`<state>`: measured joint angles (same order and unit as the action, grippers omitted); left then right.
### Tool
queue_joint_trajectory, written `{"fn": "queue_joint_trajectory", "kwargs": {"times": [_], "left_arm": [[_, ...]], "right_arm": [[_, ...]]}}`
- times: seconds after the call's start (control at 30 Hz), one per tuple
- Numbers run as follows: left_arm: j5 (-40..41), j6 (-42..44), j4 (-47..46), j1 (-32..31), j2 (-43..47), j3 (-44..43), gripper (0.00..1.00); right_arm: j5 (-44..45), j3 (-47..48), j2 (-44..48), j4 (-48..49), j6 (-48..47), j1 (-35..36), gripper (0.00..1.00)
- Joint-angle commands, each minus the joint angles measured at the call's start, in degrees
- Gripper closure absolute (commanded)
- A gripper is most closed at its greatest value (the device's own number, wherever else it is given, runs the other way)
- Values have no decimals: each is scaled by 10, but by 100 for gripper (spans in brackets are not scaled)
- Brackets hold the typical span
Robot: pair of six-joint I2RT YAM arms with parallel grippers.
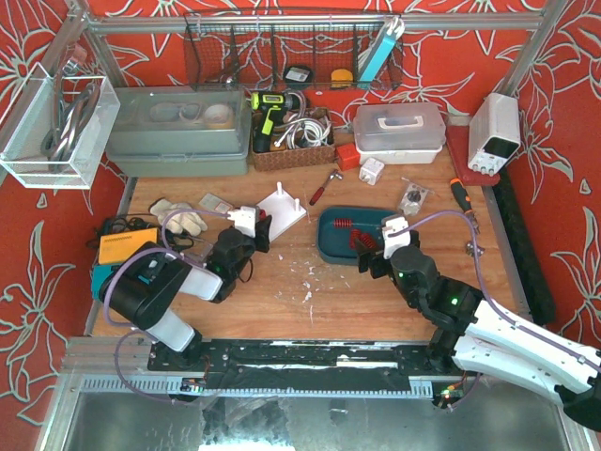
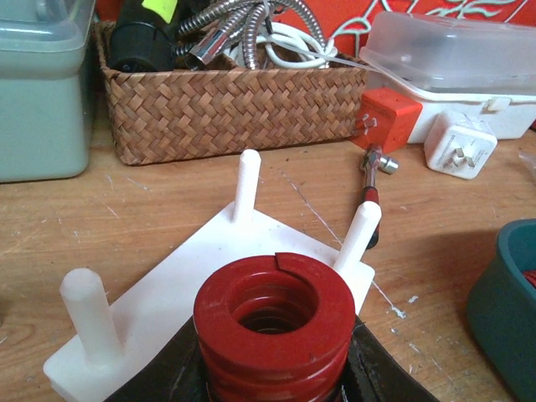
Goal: Install the large spring
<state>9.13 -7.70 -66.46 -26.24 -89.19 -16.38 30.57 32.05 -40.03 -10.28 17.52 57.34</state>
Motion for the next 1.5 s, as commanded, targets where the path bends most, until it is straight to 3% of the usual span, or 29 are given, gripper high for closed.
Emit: {"fn": "queue_joint_trajectory", "kwargs": {"times": [0.0, 0.2, 0.6, 0.83, 1.13, 1.47], "left_arm": [[1, 4, -27, 3, -6, -24, 100], [24, -18, 32, 4, -3, -36, 100], [19, -29, 36, 2, -32, -35, 98], [29, -29, 39, 1, -33, -36, 81], [29, -30, 42, 0, -32, -37, 67], [33, -34, 49, 0, -27, -37, 58]], "right_arm": [[-6, -8, 6, 5, -3, -5, 1], [-9, -7, 10, 3, -4, -7, 1], [-15, -10, 26, 1, -2, -13, 1], [-21, -10, 24, 3, 0, -16, 1], [-24, -11, 24, 3, 1, -21, 1], [-31, -12, 23, 3, 4, -25, 1]]}}
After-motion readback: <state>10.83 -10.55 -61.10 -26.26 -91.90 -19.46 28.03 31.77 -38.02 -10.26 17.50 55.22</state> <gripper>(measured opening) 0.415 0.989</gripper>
